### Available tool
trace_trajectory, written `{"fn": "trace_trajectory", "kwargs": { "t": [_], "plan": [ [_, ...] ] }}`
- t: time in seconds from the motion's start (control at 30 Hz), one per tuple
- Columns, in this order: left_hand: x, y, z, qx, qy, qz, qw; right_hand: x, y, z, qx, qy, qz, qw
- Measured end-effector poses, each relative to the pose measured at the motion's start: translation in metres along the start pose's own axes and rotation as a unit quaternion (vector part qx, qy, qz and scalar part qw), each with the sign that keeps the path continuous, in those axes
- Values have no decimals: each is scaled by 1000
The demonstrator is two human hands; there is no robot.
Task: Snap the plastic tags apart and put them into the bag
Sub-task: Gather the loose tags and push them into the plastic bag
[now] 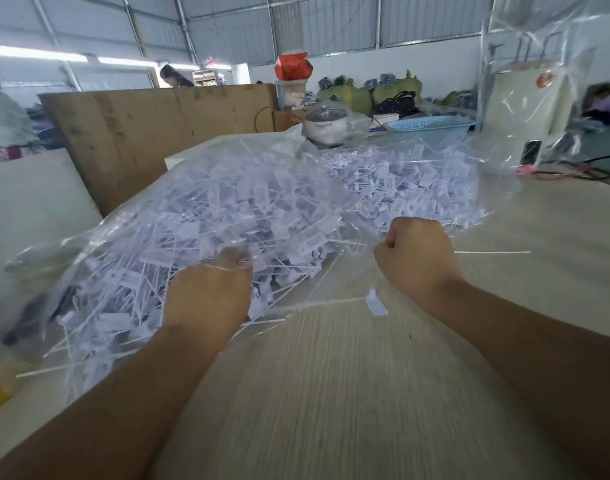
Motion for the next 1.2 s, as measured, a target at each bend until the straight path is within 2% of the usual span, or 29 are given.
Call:
{"fn": "trace_trajectory", "kwargs": {
  "t": [0.13,0.27,0.4,0.5,0.57,0.63,0.7,0.77,0.83,0.87,0.97,1.1,1.2],
  "plan": [
    [-1,-19,-3,-84,22,64,994,10,13,4,-5,2,-27,1000],
    [-5,-9,-27,-133,-12,52,990,12,18,6,-57,-9,-15,998],
    [-1,5,-47,-49,-1,47,998,10,24,12,-127,-9,-10,992],
    [5,25,-74,33,-64,-25,997,13,21,17,-185,-11,3,983],
    [11,19,-92,81,-112,4,990,16,19,21,-224,-15,13,974],
    [9,4,-96,80,-110,52,989,18,17,25,-255,-21,26,966],
    [3,-5,-94,83,-105,67,989,22,13,28,-266,-18,60,962],
    [-1,-8,-85,134,-64,75,986,36,0,30,-234,4,152,960],
    [-7,-10,-73,214,-9,73,974,59,-19,28,-145,53,266,952],
    [-9,-9,-67,250,19,70,965,69,-25,27,-97,87,296,946],
    [-16,-3,-53,260,62,34,963,76,-31,35,-59,160,290,942],
    [-22,8,-36,240,84,-48,966,63,-41,50,-38,197,242,949],
    [-22,0,-30,216,92,-41,971,61,-54,57,-9,226,270,936]
  ]
}}
Point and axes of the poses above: each hand's wrist, its own x-axis away from the middle knuckle, its own y-axis out of the back of the hand, z = x × y, the point moved 10 cm from there along -x, towards the middle knuckle, and after that the axes turned 8 degrees about -z, right-handed, at the moved point
